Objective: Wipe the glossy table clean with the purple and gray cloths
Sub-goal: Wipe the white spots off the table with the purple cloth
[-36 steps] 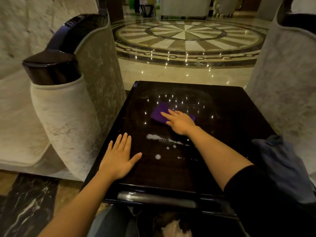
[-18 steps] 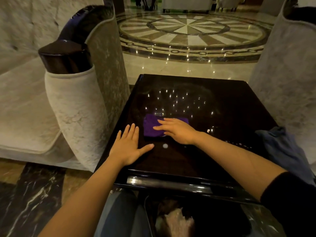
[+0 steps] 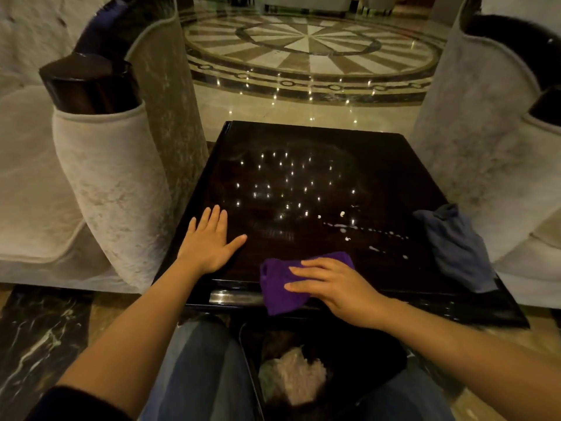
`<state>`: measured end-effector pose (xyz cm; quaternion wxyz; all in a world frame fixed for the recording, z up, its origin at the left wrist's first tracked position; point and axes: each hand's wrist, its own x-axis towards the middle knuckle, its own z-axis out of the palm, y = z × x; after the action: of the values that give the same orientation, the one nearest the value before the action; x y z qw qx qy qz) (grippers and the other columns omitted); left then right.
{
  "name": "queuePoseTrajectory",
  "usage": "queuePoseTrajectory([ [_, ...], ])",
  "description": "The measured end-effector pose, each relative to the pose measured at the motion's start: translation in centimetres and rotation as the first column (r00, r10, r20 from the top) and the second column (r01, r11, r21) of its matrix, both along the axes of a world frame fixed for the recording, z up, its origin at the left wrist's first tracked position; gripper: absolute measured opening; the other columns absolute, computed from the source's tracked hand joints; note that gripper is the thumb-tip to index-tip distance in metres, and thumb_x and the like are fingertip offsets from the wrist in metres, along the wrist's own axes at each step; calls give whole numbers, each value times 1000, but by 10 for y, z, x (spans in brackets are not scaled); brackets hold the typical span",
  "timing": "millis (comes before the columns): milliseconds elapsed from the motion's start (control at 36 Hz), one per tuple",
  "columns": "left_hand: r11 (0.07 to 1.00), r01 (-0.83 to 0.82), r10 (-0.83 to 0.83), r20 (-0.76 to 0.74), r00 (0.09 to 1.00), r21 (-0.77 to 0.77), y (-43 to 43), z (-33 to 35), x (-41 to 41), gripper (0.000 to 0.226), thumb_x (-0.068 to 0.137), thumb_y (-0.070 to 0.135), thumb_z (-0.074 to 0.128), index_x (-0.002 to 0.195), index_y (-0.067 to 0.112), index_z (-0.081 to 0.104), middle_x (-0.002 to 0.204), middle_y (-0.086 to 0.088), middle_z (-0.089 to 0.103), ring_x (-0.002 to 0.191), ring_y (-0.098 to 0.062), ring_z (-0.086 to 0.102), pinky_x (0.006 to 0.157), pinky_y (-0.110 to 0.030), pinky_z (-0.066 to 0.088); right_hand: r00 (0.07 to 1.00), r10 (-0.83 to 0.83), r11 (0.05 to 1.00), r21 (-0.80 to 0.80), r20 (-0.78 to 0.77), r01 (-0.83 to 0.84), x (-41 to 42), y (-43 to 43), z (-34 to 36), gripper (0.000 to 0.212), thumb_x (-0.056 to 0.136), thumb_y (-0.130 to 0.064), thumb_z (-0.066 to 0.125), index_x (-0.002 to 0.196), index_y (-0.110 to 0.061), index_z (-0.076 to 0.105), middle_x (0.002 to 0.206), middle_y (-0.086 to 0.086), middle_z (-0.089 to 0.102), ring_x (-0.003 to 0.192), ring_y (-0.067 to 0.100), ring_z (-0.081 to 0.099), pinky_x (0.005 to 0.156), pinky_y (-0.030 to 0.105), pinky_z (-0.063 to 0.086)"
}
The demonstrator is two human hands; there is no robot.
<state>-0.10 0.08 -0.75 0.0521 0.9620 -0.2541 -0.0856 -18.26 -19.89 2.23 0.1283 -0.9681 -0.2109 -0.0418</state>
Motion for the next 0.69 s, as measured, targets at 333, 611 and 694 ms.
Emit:
queuePoseTrajectory([
  [333,1000,7,-7,16,1000,1,0,-3,6,79,88,60,23,143,9,0,155,-8,-5,142,-21,-8,116,-42,-1,970,-245,922,308,-3,234,-47,-21,39,32,82,-1,54,111,-11,63,112,10,66,108,15,56,93,21,43],
  [611,1000,7,-7,26,1000,-3,0,-3,6,78,89,58,25,143,8,2,155,-9,-3,143,-22,-5,116,-44,2,508,-850,446,324,-139,835,-15,-108,66,34,96,-17,38,130,-16,44,127,18,56,115,36,51,93,40,40],
  [694,1000,5,-5,27,1000,-1,0,-4,5,78,89,58,24,143,8,1,155,-9,-3,143,-22,-6,116,-43,1,400,-900,375,159,-174,913,-2,-116,45,39,97,-21,35,134,-8,36,132,26,49,118,43,46,95,43,37],
])
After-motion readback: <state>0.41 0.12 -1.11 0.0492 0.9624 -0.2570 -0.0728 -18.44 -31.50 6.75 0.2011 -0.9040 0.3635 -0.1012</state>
